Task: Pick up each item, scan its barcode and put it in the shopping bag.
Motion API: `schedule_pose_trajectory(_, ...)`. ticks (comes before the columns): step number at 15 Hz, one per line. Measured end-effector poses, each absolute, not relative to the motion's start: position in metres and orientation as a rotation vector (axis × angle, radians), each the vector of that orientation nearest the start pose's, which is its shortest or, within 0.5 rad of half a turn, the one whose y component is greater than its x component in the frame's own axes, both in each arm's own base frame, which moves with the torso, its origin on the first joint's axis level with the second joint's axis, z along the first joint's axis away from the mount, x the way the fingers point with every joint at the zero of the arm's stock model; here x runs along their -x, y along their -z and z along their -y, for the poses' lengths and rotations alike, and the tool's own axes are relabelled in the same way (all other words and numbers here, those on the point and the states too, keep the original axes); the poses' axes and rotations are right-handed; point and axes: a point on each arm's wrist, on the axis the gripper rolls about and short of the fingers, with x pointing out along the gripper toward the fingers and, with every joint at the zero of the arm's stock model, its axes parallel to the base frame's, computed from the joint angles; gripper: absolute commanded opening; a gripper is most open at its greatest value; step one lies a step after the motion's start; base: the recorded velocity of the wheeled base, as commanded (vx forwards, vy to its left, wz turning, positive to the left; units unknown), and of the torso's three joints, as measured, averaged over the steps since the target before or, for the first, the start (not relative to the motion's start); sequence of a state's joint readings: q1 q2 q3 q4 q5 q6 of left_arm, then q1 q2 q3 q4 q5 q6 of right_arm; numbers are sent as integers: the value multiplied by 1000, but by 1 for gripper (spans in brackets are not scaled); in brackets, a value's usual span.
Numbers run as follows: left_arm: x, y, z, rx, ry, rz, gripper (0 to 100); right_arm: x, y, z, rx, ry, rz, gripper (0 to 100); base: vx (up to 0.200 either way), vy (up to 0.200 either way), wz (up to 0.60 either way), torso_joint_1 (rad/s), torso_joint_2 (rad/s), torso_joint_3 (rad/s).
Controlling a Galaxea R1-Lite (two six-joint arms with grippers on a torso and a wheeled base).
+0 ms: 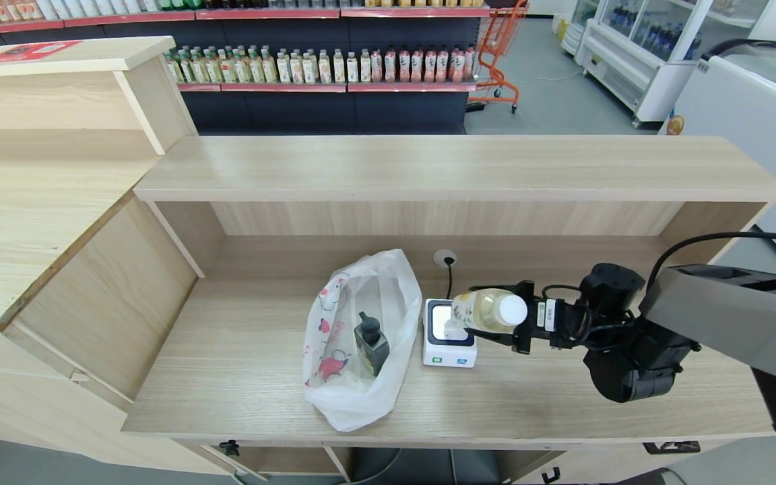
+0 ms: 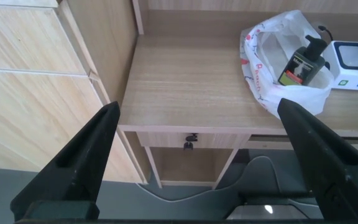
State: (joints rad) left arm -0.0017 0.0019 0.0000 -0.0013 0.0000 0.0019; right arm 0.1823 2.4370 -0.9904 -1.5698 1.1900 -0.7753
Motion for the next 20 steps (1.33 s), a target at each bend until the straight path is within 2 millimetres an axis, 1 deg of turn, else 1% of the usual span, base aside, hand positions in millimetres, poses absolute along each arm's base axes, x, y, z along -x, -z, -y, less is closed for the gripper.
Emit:
schedule_pose_trajectory(8, 23, -76, 0, -2, 2, -1, 100, -420, -21, -115, 713, -1299, 690, 0, 0, 0, 0, 0, 0, 0)
schedule_pose_trajectory(12, 23, -76, 0, -2, 2, -1, 100, -425, -12, -120, 726, -1301, 709, 0, 0, 0, 0, 0, 0, 0)
schedule_pose_trajectory(17, 23, -76, 0, -2, 2, -1, 100, -429, -7, -121, 727, -1297, 709, 0, 0, 0, 0, 0, 0, 0)
schedule_pose_trajectory(20, 23, -76, 0, -2, 2, -1, 100, -429, -11, -120, 724, -1291, 705, 0, 0, 0, 0, 0, 0, 0)
